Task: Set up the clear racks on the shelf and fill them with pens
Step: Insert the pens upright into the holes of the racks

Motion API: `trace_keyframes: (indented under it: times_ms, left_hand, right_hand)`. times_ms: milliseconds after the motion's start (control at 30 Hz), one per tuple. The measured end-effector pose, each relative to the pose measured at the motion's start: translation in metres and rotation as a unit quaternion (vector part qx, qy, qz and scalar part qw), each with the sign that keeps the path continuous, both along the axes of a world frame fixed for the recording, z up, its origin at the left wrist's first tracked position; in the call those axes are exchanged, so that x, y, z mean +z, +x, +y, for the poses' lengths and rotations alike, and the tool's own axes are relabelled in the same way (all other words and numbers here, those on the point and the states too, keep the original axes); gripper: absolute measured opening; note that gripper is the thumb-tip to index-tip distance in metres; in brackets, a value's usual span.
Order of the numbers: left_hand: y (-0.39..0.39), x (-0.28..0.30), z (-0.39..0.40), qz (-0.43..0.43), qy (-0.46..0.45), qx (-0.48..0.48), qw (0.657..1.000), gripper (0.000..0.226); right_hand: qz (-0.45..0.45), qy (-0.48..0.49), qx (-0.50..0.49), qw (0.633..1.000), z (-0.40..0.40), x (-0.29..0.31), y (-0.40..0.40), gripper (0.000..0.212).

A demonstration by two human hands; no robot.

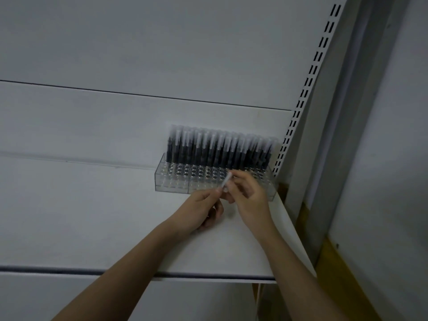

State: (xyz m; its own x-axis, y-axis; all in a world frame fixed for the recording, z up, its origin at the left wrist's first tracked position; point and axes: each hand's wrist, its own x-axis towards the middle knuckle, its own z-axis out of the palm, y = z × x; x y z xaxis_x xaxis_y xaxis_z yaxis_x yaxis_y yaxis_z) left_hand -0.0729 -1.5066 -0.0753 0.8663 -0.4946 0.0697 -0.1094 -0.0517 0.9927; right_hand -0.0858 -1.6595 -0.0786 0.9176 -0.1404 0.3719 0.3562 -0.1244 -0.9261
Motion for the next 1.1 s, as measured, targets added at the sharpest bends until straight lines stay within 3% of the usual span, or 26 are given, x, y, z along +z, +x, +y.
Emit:
trace_keyframes:
  times_ms: [200,300,400,500,600,733,1100]
  left_hand:
    - [-0.001,-0.002,-0.004,-0.020,0.027,0.019,0.999,0.040]
    - [-0.001,-0.006,-0.008,-0.124,0.096,0.068,0.985,0.042]
    - [-0.003,-0.009,-0.013,-0.233,0.194,0.074,0.950,0.053]
    - [-0.003,-0.017,-0.018,-0.300,0.343,0.025,0.890,0.073]
    - [-0.005,-0.023,-0.019,-0.309,0.430,-0.001,0.848,0.058]
    - [-0.007,-0.022,-0.019,-0.333,0.465,-0.016,0.820,0.058]
    - [-0.003,-0.027,-0.018,-0.338,0.452,0.005,0.826,0.057]
  right_hand:
    - [0.002,0.015,-0.014,1.000,-0.002,-0.001,0.000,0.023]
    - [-0.004,0.040,-0.034,0.999,-0.005,0.006,0.000,0.022]
    - [-0.034,0.088,-0.090,0.991,-0.019,0.021,0.007,0.022]
    - [-0.063,0.051,-0.138,0.987,-0.038,0.044,0.016,0.023]
    - [-0.093,0.007,-0.158,0.983,-0.052,0.067,0.023,0.018]
    - [-0.115,-0.012,-0.166,0.979,-0.059,0.088,0.033,0.018]
    - [-0.088,-0.113,-0.191,0.971,-0.061,0.084,0.057,0.015]
